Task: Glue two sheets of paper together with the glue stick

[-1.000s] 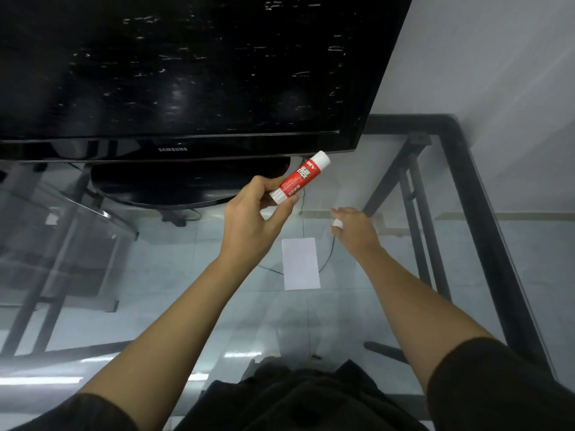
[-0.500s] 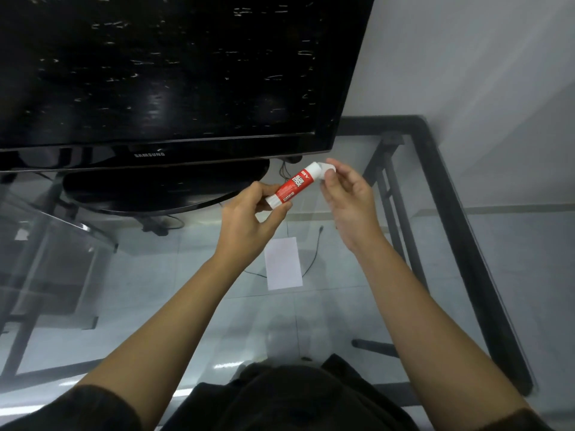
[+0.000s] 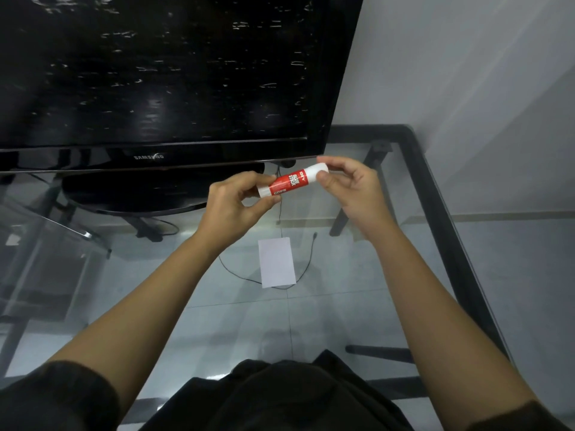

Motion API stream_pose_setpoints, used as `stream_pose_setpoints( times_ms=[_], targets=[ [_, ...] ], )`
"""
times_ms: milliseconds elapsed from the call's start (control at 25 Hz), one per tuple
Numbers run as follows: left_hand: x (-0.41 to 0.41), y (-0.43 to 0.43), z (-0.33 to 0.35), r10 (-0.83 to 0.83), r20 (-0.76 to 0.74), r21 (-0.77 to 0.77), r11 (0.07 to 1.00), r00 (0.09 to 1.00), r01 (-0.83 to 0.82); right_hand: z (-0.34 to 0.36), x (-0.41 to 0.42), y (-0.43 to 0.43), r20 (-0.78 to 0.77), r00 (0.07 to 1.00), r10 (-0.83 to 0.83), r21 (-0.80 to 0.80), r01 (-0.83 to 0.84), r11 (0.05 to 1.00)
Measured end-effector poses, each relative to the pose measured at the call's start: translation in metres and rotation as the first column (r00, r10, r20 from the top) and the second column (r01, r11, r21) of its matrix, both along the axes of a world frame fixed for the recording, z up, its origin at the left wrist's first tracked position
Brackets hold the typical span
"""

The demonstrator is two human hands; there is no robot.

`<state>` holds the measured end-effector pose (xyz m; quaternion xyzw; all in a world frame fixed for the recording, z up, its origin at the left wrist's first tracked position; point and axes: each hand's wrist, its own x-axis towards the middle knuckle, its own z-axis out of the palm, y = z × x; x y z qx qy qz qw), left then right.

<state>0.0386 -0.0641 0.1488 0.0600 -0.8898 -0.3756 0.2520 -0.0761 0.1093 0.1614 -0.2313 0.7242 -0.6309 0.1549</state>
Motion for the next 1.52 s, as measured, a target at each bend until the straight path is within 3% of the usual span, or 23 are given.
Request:
stream_pose_setpoints(
  times_ms=[320, 440, 600, 680, 800, 880, 1120, 1280, 1520],
  targets=[
    [0.003, 0.004, -0.006, 0.0, 0.009, 0.071, 0.997, 1.0, -0.001, -0.013, 0.009, -0.005, 0.093, 0.995, -0.035, -0.004, 0.035, 0.999],
    [-0.005, 0.008, -0.01, 0.026, 0.036, 0.179, 0.983, 0.999, -0.032, -0.023, 0.013, -0.013, 0.277, 0.961, -0.016, -0.161, 0.063, 0.985],
    [-0.019, 0.012, -0.026, -0.029, 0.15, 0.201, 0.98, 0.988, -0.002, -0.041, 0.011, -0.022, 0.397, 0.917, -0.026, -0.116, 0.078, 0.99],
    [-0.021, 0.007, -0.044, -0.033, 0.28, 0.149, 0.989, 0.959, -0.009, -0.054, 0.006, -0.023, 0.366, 0.927, -0.081, -0.035, 0.1, 0.994],
    [-0.012, 0.0, -0.078, 0.039, 0.391, 0.096, 0.992, 0.92, -0.083, -0.078, -0.002, -0.02, 0.115, 0.982, -0.149, 0.276, 0.112, 0.955],
    [-0.002, -0.005, -0.104, 0.1, 0.469, 0.025, 0.992, 0.877, -0.126, -0.096, -0.004, -0.018, 0.017, 0.991, -0.131, 0.385, 0.115, 0.916],
    [0.022, -0.009, -0.169, 0.258, 0.695, -0.277, 0.958, 0.671, -0.082, -0.135, -0.002, -0.009, -0.019, 0.997, -0.077, 0.451, 0.078, 0.889],
    [0.027, -0.011, -0.188, 0.316, 0.723, -0.345, 0.935, 0.614, -0.075, -0.144, -0.002, -0.009, -0.028, 0.997, -0.076, 0.464, 0.08, 0.882],
    [0.029, -0.011, -0.195, 0.333, 0.721, -0.378, 0.924, 0.607, -0.058, -0.151, -0.002, -0.008, -0.037, 0.996, -0.081, 0.511, 0.088, 0.855]
  ],
)
